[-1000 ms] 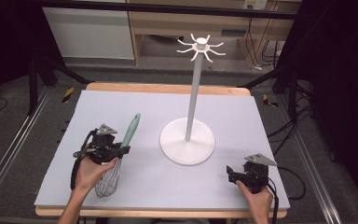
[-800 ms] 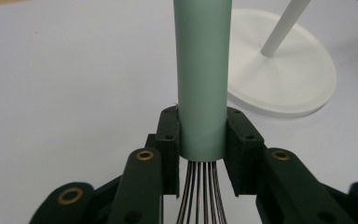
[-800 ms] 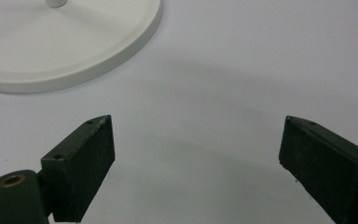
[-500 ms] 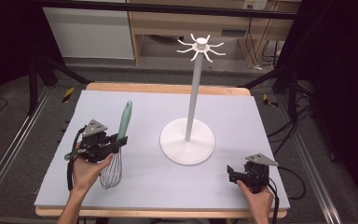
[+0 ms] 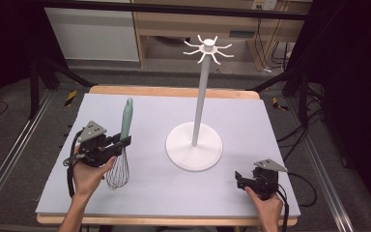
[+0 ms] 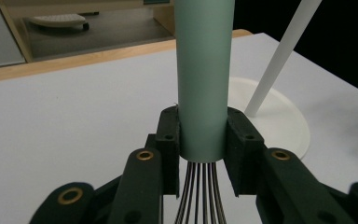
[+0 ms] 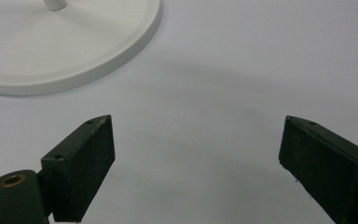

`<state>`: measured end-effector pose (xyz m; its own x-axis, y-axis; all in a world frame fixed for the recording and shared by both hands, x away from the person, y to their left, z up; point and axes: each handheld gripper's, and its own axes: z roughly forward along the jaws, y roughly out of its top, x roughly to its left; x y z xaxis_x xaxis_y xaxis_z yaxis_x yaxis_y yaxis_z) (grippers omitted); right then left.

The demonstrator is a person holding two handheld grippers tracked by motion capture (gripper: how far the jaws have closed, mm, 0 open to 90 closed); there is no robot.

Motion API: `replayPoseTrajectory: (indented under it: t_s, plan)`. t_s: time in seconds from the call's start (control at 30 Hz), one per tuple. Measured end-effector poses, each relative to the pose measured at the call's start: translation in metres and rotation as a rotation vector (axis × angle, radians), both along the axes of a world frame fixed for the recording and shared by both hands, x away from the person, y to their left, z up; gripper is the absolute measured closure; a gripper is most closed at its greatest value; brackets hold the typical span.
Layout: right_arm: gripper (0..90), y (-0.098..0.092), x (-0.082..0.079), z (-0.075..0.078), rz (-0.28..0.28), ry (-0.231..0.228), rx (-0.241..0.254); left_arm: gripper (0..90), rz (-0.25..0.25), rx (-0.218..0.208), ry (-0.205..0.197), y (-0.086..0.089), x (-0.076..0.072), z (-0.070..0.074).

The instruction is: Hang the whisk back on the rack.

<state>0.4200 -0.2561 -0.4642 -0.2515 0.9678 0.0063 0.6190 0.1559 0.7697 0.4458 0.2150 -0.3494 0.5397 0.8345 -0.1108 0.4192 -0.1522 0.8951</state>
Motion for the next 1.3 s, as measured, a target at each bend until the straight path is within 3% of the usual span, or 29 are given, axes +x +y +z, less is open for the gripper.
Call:
replayPoseTrajectory:
  t_s: [0.6,0.93,1.3]
  plan:
    - [10.9,0.000,0.000,0.001,-0.003,-0.007,-0.001,68.7,-0.028,-0.070,-0.103,-0.007,-0.001,0.023]
    - [10.9,0.001,0.000,0.001,-0.005,-0.007,0.003,68.7,-0.066,-0.098,-0.138,-0.017,0.002,0.037]
    - [10.9,0.000,0.000,0.001,-0.008,-0.008,0.005,68.6,-0.088,-0.101,-0.162,-0.025,0.009,0.047]
